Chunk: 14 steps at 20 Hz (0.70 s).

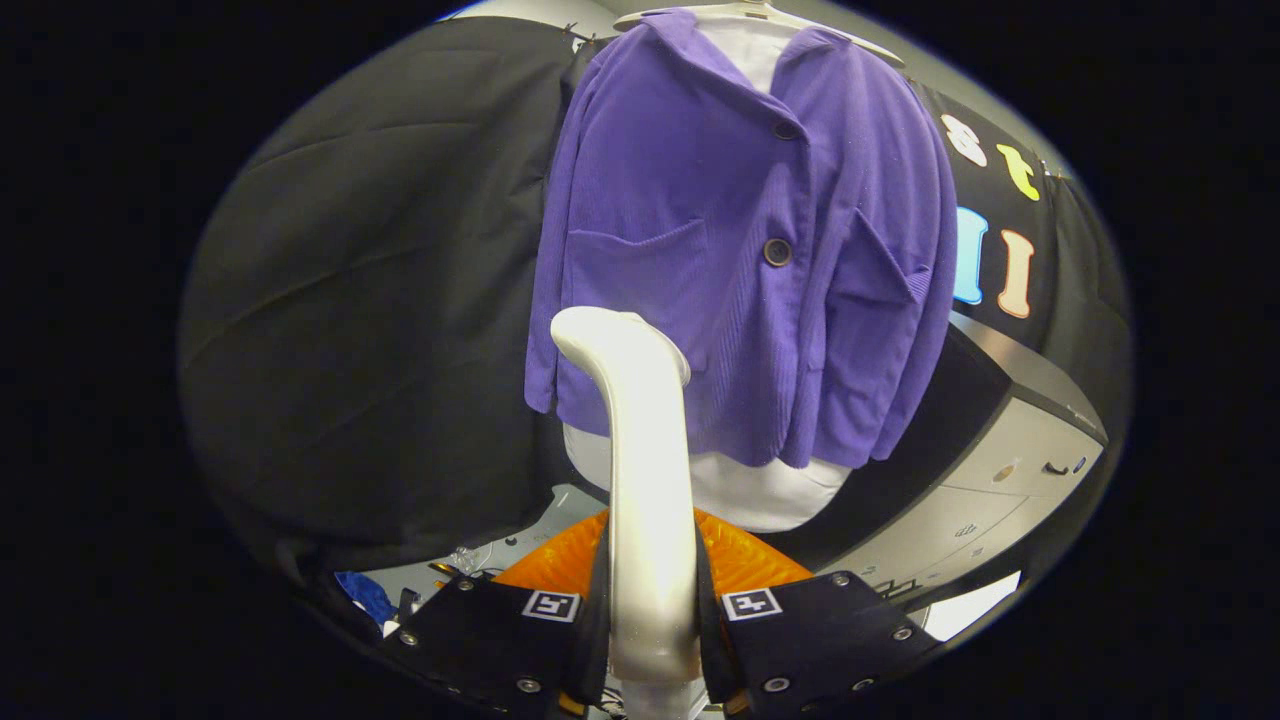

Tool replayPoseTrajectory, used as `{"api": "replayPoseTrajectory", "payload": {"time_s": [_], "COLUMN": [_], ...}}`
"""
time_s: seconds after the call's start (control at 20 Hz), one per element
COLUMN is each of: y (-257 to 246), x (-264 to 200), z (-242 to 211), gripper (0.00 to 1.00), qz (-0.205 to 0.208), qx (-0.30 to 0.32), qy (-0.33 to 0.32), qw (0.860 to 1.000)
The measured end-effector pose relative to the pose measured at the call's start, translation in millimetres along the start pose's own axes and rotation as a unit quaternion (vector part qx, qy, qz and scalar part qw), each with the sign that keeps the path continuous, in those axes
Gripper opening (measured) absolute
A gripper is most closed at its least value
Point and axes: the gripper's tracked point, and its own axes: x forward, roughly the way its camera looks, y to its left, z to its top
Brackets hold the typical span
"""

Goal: Iron the clothes twice with a garment steamer, once on the left side and once on the right side.

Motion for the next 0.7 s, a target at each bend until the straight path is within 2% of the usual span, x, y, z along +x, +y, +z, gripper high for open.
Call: {"api": "replayPoseTrajectory", "payload": {"time_s": [0.15, 0.35, 0.5, 0.7], "y": [-28.2, -69.7, -103.3, -141.9], "x": [-31.5, -85.8, -126.7, -178.2], "z": [-12.5, -19.5, -11.2, 17.6], "gripper": [0.38, 0.37, 0.37, 0.37], "qz": [-0.004, -0.03, -0.048, -0.073], "qx": [0.016, 0.049, 0.07, 0.111], "qy": [-0.006, -0.029, -0.061, -0.131], "qw": [1.0, 0.998, 0.995, 0.982]}}
